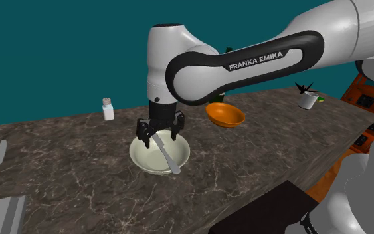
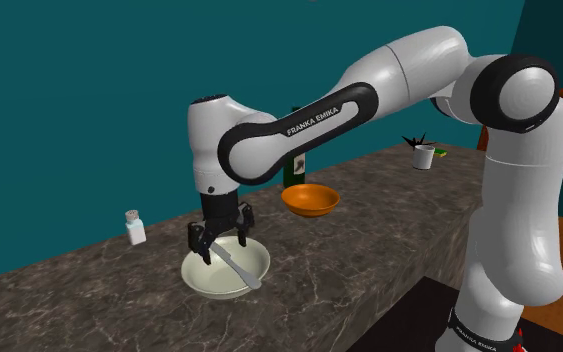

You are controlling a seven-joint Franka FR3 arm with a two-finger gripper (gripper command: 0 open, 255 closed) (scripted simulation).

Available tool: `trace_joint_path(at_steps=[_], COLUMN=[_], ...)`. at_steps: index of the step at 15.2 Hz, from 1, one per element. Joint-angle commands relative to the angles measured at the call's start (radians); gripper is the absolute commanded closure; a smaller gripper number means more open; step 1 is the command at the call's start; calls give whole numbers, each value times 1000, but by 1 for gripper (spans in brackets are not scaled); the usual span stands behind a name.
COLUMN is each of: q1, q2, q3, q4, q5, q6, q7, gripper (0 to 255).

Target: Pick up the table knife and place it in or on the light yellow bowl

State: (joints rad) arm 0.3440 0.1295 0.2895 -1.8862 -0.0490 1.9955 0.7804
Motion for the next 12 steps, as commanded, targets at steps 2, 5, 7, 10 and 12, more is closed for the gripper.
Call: trace_joint_path(at_steps=[2,5,7,10,12], q1=[-1,-1,-1,-1,-1], q2=[-16,-25,-25,-25,-25], q3=[1,2,2,2,2], q4=[48,97,97,97,97], q5=[6,10,10,10,10], q6=[-63,-121,-121,-121,-121], q7=[-4,-7,-7,-7,-7], gripper=[0,0,0,0,0])
